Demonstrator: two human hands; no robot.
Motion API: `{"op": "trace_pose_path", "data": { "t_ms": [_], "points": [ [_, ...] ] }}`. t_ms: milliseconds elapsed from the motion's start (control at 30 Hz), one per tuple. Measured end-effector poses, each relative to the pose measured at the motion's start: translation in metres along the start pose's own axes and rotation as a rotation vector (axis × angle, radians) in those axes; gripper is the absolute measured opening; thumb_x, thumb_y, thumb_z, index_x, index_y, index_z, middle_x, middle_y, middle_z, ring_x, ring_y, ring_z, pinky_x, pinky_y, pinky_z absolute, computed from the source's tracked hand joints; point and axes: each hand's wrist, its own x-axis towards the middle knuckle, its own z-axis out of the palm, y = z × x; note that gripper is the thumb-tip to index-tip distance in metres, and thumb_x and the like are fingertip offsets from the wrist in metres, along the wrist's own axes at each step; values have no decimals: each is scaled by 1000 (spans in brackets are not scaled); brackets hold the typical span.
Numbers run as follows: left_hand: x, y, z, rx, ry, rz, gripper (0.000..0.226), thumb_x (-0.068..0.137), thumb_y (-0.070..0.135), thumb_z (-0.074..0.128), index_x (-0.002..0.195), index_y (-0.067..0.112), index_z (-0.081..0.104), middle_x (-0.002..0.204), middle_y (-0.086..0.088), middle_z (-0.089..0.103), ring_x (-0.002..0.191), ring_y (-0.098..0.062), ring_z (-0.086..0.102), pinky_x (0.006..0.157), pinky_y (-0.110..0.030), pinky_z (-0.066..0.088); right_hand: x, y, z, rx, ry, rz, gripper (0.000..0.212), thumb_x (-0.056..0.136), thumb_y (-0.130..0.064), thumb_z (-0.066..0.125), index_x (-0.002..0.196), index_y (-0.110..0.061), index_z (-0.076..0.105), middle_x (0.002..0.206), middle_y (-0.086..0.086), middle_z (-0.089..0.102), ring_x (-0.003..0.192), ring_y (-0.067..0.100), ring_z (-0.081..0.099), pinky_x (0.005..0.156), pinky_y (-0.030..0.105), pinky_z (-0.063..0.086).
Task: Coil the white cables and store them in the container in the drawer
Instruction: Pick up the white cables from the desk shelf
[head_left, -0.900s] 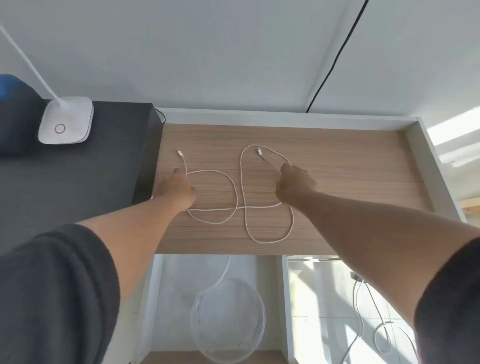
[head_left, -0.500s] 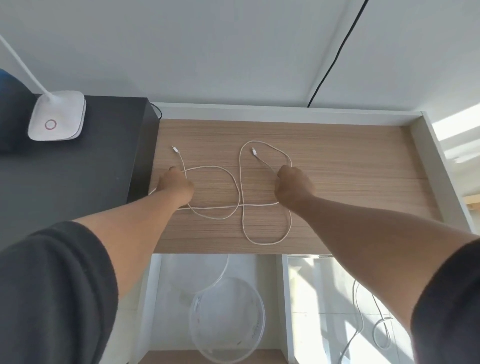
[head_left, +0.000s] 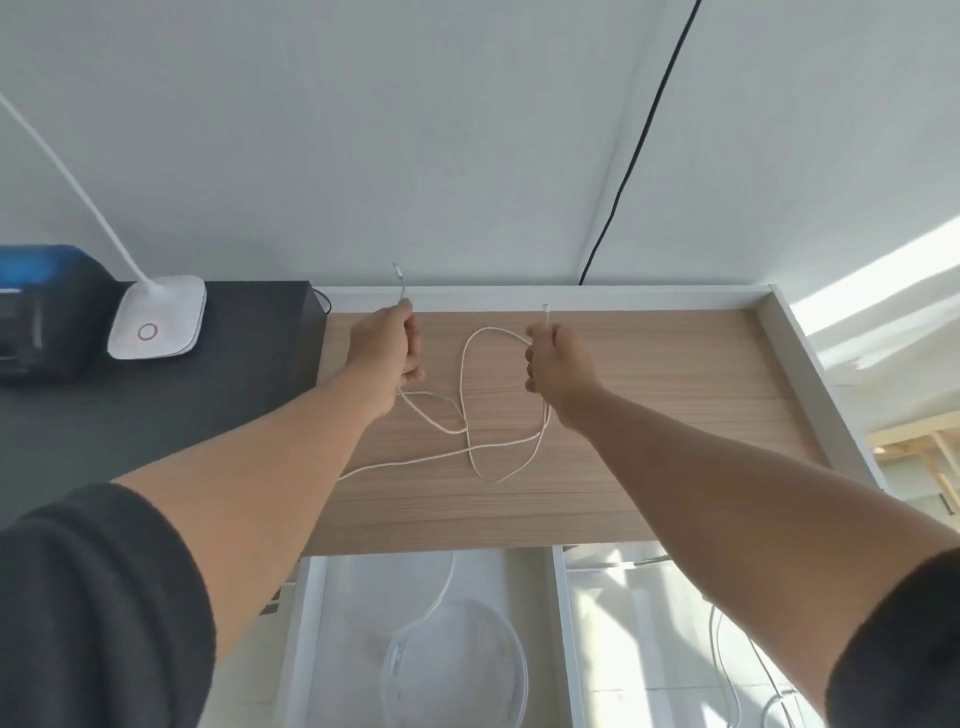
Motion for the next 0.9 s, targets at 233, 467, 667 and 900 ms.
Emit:
{"op": "trace_pose_path", "data": {
  "t_ms": [233, 467, 667, 900],
  "points": [
    [-54, 32, 51, 79, -264, 62, 25, 104, 24, 39, 85, 13, 50, 87, -13, 80, 84, -26, 77, 77, -38, 60, -26, -77, -13, 483, -64, 38, 24, 103, -10, 34, 92, -10, 55, 59, -1, 37, 45, 13, 29, 46, 27, 30],
    [-112, 50, 92, 87, -339, 222, 26, 105, 32, 39, 96, 11, 53, 66, -4, 58, 44, -12, 48, 47, -28, 44, -53, -137, -45, 665, -48, -62, 21, 105, -12, 40, 98, -6, 60, 64, 2, 46, 53, 17, 38, 50, 29, 39],
    [-145, 71, 96, 77, -419, 302, 25, 104, 30, 46, 93, 9, 54, 58, 6, 35, 45, -11, 27, 43, -23, 24, -71, -176, -72, 789, -46, -127, 25, 108, -18, 42, 98, -7, 62, 62, -1, 54, 48, 14, 44, 47, 26, 44],
    [-187, 105, 97, 62, -500, 405, 31, 101, 36, 54, 92, 8, 59, 54, 8, 46, 46, -13, 32, 43, -24, 29, -98, -229, -93, 906, -43, -177, 14, 104, -25, 43, 97, -20, 55, 59, -8, 37, 46, 12, 22, 38, 22, 20]
  ]
}}
